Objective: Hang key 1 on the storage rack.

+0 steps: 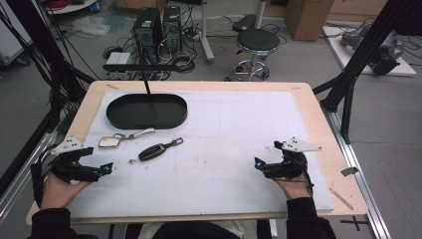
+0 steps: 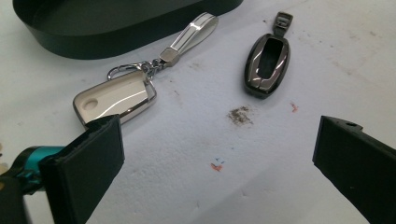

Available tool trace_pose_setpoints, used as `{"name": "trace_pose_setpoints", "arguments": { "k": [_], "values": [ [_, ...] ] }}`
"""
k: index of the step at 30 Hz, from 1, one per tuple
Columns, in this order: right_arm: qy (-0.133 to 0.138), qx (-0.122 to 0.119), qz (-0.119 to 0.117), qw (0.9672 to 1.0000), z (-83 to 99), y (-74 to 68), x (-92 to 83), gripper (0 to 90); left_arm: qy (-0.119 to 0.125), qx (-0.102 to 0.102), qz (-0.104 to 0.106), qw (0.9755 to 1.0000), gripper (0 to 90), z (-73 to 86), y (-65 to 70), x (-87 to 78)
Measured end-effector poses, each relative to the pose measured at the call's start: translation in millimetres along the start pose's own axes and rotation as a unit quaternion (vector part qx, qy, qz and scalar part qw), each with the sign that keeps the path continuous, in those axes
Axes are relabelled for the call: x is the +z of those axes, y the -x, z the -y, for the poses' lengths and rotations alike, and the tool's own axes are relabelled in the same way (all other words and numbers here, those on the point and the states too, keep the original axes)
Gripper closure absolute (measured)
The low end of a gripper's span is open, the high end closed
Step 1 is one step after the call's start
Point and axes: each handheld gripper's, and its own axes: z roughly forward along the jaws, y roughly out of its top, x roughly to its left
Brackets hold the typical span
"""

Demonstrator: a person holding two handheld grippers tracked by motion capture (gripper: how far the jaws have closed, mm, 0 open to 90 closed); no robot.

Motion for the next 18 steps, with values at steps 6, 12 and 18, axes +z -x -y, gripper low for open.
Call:
{"name": "trace_pose_setpoints", "arguments": {
  "k": [6,12,18],
  "values": [
    [0.003,-0.001,0.009,1.0,1.2,1.0,-0.9,0.8,0.001,0.002,0.0,1.0,2.5,-6.7,2.2,-0.1],
    [0.003,0.0,0.012,0.9999,1.7,1.6,-0.5,0.7,-0.013,0.012,0.002,0.9998,2.5,-15.1,4.1,3.8],
    [0.005,0.0,0.011,0.9999,1.7,1.1,-0.3,0.7,-0.029,0.036,0.007,0.9989,2.5,-29.1,10.4,9.3]
  ]
}}
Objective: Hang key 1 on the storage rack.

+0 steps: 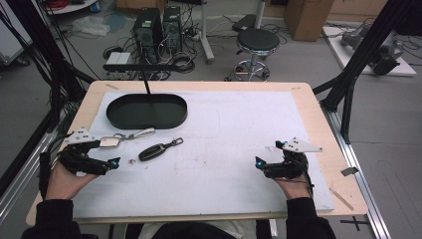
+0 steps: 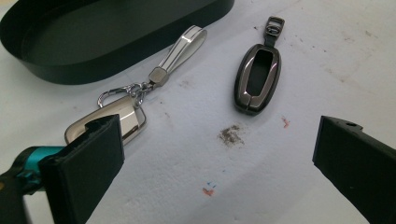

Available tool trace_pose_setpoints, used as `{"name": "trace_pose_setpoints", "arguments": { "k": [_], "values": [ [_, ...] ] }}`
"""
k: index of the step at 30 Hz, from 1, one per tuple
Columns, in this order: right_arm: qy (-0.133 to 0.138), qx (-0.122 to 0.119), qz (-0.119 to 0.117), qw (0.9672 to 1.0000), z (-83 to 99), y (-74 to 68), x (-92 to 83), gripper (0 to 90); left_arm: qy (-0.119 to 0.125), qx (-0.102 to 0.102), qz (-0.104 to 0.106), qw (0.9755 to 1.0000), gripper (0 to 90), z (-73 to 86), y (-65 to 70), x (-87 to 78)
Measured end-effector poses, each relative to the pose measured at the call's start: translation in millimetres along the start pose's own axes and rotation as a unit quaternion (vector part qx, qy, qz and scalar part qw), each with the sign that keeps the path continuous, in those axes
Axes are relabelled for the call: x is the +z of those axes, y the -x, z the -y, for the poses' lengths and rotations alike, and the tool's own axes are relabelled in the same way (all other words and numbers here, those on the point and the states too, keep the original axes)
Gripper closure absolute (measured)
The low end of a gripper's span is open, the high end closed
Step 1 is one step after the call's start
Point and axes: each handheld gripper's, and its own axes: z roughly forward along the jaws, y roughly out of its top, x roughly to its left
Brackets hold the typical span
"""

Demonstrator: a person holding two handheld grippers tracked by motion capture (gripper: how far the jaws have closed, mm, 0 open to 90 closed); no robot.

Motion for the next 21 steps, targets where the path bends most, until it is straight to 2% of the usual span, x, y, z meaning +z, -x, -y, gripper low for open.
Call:
{"name": "trace_pose_setpoints", "arguments": {
  "k": [3,10,21],
  "values": [
    [-0.002,0.0,0.0,1.0,-0.1,-0.9,0.1,0.8,-0.005,0.001,0.0,1.0,2.5,-6.4,0.8,3.0],
    [-0.011,-0.004,-0.001,0.9999,1.6,-2.0,1.7,0.7,-0.022,0.021,0.007,0.9995,2.5,-23.7,0.2,12.4],
    [-0.016,-0.007,-0.001,0.9998,2.8,-2.4,2.3,0.7,-0.046,0.024,0.016,0.9985,2.5,-38.6,-9.4,29.3]
  ]
}}
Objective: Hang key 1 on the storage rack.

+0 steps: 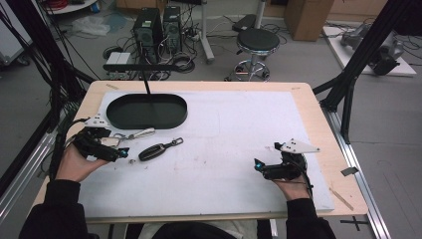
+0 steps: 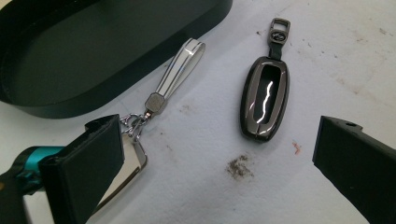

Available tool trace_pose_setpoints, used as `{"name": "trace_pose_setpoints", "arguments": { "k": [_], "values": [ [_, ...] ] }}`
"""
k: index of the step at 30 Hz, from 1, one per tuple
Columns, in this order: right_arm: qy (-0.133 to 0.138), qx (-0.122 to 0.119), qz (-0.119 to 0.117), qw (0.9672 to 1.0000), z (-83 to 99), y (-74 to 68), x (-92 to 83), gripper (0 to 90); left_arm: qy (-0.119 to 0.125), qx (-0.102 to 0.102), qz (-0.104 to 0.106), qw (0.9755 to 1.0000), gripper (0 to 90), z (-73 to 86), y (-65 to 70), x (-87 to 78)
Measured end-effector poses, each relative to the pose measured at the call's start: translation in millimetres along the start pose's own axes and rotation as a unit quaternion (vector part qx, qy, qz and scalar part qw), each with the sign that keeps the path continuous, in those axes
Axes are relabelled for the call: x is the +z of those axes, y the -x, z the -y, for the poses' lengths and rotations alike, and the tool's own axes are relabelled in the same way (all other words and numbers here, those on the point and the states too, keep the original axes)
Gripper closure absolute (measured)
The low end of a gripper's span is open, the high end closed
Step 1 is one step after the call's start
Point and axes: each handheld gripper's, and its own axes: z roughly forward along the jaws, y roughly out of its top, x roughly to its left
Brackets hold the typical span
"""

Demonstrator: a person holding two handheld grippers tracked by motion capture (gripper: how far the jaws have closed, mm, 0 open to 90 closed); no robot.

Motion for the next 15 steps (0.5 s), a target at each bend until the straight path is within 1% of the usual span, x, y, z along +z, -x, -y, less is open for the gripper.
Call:
{"name": "trace_pose_setpoints", "arguments": {
  "k": [2,5,8,11,12,15],
  "values": [
    [-0.002,0.0,-0.002,1.0,0.5,0.3,0.6,0.8,-0.003,0.003,-0.004,1.0,2.5,-1.0,-1.0,3.5],
    [-0.007,-0.002,-0.003,1.0,1.3,0.5,1.7,0.8,-0.011,0.005,-0.005,0.9999,2.5,-2.1,-2.0,8.7],
    [-0.008,0.001,-0.003,1.0,1.2,-0.4,2.0,0.8,-0.023,0.018,-0.004,0.9996,2.5,-4.2,0.5,15.0],
    [-0.008,-0.003,-0.003,1.0,1.0,-0.6,2.7,0.7,-0.034,0.028,-0.004,0.999,2.5,-8.1,1.8,21.9],
    [-0.008,-0.003,-0.003,1.0,1.0,-0.6,2.7,0.7,-0.034,0.029,-0.004,0.999,2.5,-9.5,2.3,23.4],
    [-0.01,-0.005,-0.002,0.9999,1.0,-1.5,2.8,0.7,-0.037,0.039,0.002,0.9986,2.5,-17.7,3.0,27.0]
  ]
}}
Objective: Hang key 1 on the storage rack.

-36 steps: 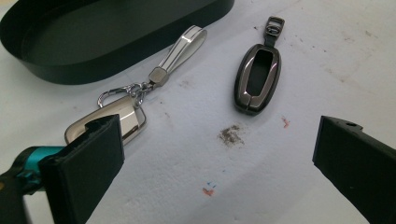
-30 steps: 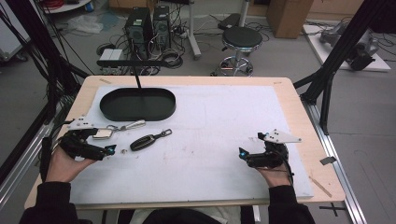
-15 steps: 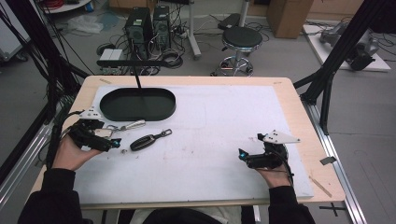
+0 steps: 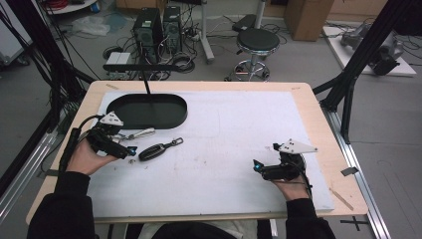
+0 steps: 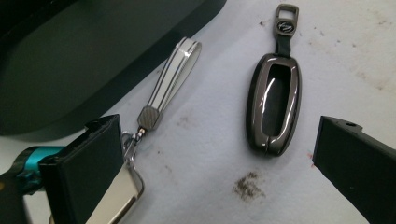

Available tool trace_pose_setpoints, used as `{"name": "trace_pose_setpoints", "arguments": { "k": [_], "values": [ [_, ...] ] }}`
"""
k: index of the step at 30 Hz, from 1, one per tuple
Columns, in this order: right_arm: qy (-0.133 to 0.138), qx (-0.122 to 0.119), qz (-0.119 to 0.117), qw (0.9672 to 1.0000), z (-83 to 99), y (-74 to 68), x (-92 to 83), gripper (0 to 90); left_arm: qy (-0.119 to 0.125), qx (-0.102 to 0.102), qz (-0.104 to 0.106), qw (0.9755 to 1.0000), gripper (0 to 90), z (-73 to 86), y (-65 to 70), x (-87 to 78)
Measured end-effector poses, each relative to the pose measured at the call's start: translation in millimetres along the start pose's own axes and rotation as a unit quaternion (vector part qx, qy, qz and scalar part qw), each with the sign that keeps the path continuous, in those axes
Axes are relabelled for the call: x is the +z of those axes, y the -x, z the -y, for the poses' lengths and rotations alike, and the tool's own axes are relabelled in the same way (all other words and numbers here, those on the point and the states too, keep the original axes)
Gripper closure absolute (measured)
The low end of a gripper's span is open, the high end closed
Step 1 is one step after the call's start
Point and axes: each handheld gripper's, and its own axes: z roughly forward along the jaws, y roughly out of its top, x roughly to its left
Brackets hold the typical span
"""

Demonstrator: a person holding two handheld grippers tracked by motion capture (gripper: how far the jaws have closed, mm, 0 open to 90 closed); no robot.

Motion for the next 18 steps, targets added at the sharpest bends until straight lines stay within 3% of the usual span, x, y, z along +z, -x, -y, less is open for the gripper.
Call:
{"name": "trace_pose_setpoints", "arguments": {
  "k": [11,18],
  "values": [
    [-0.012,0.002,0.012,0.9999,1.3,1.4,-0.2,0.8,-0.03,0.015,0.031,0.999,2.5,-16.3,-12.6,20.3],
    [-0.013,0.0,0.013,0.9998,1.7,0.4,-0.1,0.8,-0.063,0.0,0.046,0.9969,5.9,-10.3,-29.1,42.9]
  ]
}}
